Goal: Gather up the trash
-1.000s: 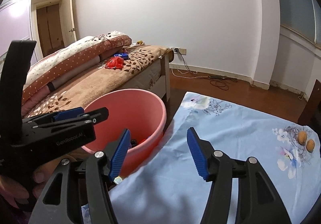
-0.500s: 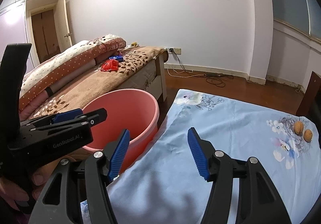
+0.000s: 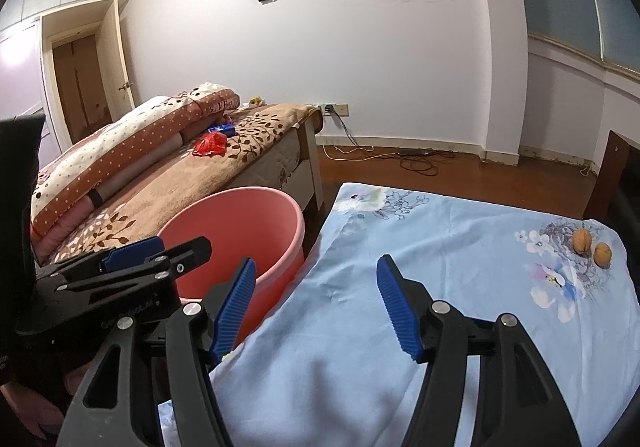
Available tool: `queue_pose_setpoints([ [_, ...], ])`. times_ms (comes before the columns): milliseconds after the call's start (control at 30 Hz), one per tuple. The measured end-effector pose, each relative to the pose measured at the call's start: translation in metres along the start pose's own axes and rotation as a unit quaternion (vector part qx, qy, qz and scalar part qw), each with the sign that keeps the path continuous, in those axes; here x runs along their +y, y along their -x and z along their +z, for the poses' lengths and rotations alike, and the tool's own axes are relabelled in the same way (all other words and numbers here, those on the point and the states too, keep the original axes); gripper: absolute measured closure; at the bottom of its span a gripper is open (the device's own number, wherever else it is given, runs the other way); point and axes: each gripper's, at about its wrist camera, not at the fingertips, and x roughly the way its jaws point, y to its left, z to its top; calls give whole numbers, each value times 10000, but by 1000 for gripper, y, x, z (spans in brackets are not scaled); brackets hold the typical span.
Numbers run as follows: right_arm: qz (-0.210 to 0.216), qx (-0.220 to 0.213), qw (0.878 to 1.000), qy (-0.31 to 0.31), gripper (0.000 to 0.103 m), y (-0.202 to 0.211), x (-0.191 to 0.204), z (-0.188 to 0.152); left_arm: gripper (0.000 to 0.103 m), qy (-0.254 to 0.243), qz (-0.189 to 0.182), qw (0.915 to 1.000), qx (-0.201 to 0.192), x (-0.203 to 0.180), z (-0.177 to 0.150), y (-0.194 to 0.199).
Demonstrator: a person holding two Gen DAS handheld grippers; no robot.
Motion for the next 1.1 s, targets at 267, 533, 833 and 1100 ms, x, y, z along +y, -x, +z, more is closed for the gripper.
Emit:
queue_pose_setpoints([
  [267, -79, -68, 9999, -83, 40, 14, -5, -7, 45, -73, -35, 9999, -81, -8, -8, 11],
  [533, -183, -109, 9995, -227, 40, 26, -12, -12, 45, -220, -15, 9996, -183, -16, -16, 21],
  [833, -280, -115, 9988, -391, 40, 32, -18, -16, 45, -265, -65, 9993, -241, -19, -19, 27],
  [1100, -304, -118, 9985, -439, 40, 35, -20, -16, 45, -277, -92, 9993, -247, -21, -20, 28],
])
